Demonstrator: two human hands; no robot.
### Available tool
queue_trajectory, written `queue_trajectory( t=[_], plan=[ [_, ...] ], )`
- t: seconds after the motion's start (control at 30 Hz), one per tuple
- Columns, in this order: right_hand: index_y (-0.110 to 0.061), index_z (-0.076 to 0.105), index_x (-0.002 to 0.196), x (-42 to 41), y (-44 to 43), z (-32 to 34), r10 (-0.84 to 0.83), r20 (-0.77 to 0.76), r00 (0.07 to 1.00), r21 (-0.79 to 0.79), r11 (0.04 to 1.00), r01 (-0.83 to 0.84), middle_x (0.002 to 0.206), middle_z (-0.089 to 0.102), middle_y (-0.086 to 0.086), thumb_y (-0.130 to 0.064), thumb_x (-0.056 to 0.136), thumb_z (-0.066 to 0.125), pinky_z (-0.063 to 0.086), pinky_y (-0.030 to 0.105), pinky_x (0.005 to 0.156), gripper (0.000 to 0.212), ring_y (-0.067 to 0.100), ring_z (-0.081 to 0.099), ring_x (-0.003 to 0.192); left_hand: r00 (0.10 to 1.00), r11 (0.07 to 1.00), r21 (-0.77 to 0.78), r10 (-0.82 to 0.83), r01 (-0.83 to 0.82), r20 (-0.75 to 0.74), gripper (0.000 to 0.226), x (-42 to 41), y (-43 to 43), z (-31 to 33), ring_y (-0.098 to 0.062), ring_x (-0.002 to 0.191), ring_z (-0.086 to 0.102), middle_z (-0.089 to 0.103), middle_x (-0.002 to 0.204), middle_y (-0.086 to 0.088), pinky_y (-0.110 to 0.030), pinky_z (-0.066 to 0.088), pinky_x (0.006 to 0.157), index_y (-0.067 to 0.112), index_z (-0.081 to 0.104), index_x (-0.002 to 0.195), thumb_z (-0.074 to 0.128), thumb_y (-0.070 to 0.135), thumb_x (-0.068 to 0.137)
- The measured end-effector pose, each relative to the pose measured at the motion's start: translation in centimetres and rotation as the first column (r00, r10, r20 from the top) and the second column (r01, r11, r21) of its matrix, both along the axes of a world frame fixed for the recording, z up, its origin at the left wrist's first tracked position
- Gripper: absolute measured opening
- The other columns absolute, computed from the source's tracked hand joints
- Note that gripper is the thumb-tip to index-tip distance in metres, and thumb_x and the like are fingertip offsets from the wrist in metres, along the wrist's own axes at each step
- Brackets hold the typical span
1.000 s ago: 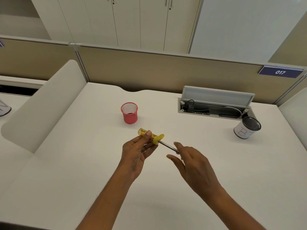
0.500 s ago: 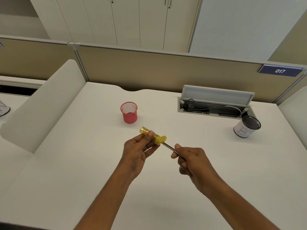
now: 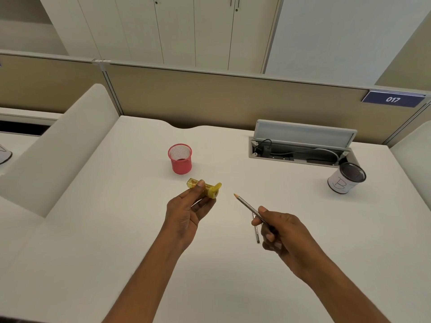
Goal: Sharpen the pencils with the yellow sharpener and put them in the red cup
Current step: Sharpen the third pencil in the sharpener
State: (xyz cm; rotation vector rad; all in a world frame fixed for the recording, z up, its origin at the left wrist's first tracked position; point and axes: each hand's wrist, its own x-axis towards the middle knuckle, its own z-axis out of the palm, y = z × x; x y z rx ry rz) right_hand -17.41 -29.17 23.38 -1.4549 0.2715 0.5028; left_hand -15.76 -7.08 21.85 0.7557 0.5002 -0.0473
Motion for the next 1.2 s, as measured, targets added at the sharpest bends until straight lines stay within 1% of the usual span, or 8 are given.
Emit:
queue_trajectory(
  t=[0.2,0.33,0.47,0.57,0.7,0.87,0.97,1.2],
  plan=[
    [-0.003,0.076,0.09,-0.1,-0.5,-0.9,0.003,0.053,0.999,0.021,1.0,-0.004,0.062,0.048,0.007,-0.035,0.097,0.063,0.035,0.028,0.058,0.035,0.017,0.034,0.053,1.0,1.0,-0.016,-0.023,0.023,-0.018,0.016,0.1,-0.4,-0.1,-0.027,0.093,0.078,0.077,0.108,-0.021,-0.037,0.064,0.084,0.006,0.081,0.084,0.075,0.019,0.079],
    [-0.004,0.075,0.094,-0.3,-0.4,-1.5,-0.002,0.097,0.995,0.014,1.0,0.001,0.069,0.053,0.008,-0.034,0.092,0.067,0.036,0.029,0.061,0.031,0.02,0.04,0.061,0.999,0.999,-0.017,-0.032,0.031,-0.02,0.021,0.1,-0.5,0.0,-0.026,0.094,0.078,0.077,0.109,-0.02,-0.034,0.064,0.081,0.003,0.078,0.093,0.073,0.019,0.081],
    [-0.011,0.076,0.087,-0.4,0.2,-1.5,-0.034,0.278,0.96,-0.12,0.99,0.07,0.065,0.061,0.005,-0.025,0.092,0.071,0.039,0.028,0.058,0.015,0.02,0.046,0.06,0.999,0.999,-0.019,-0.036,0.035,-0.023,0.023,0.2,-0.6,0.1,-0.025,0.094,0.078,0.077,0.11,-0.02,-0.034,0.064,0.081,0.002,0.075,0.098,0.073,0.019,0.083],
    [-0.021,0.074,0.083,-0.4,0.8,-1.4,0.029,0.529,0.848,-0.324,0.931,0.17,0.065,0.066,-0.003,-0.018,0.094,0.07,0.045,0.021,0.059,0.012,0.009,0.058,0.058,0.999,0.999,-0.017,-0.039,0.039,-0.026,0.023,0.2,-0.8,0.1,-0.026,0.094,0.078,0.077,0.109,-0.021,-0.034,0.064,0.08,0.001,0.076,0.097,0.073,0.019,0.083],
    [-0.024,0.072,0.088,-0.5,1.2,-1.3,0.185,0.697,0.693,-0.449,0.866,0.221,0.065,0.062,-0.01,-0.018,0.095,0.07,0.042,0.025,0.052,0.01,0.014,0.053,0.055,0.998,0.999,-0.016,-0.047,0.046,-0.029,0.025,0.3,-1.1,0.1,-0.027,0.094,0.077,0.076,0.11,-0.022,-0.036,0.064,0.083,0.0,0.076,0.098,0.074,0.019,0.082],
    [-0.024,0.07,0.097,0.0,1.1,-1.9,0.346,0.761,0.548,-0.563,0.771,0.296,0.071,0.058,-0.019,-0.03,0.099,0.064,0.047,0.031,0.053,0.009,0.012,0.056,0.055,0.998,0.999,-0.007,-0.05,0.05,-0.029,0.027,0.2,-1.1,0.1,-0.028,0.094,0.077,0.076,0.11,-0.023,-0.038,0.064,0.086,0.001,0.077,0.097,0.075,0.021,0.079],
    [-0.018,0.071,0.1,0.3,1.1,-2.0,0.435,0.787,0.438,-0.602,0.701,0.384,0.077,0.061,-0.013,-0.028,0.098,0.063,0.048,0.03,0.053,0.013,0.008,0.052,0.058,0.998,0.999,-0.004,-0.051,0.051,-0.03,0.026,0.2,-1.2,0.2,-0.028,0.094,0.077,0.076,0.11,-0.023,-0.038,0.064,0.085,0.001,0.077,0.096,0.075,0.021,0.08],
    [-0.006,0.075,0.104,1.0,0.8,-2.5,0.692,0.701,0.174,-0.646,0.513,0.565,0.08,0.071,0.005,-0.019,0.093,0.073,0.048,0.035,0.049,0.017,0.026,0.057,0.058,0.997,0.998,-0.015,-0.06,0.059,-0.043,0.03,-0.1,-1.6,0.5,-0.027,0.094,0.078,0.076,0.112,-0.023,-0.037,0.064,0.082,-0.002,0.073,0.109,0.072,0.018,0.087]
  ],
)
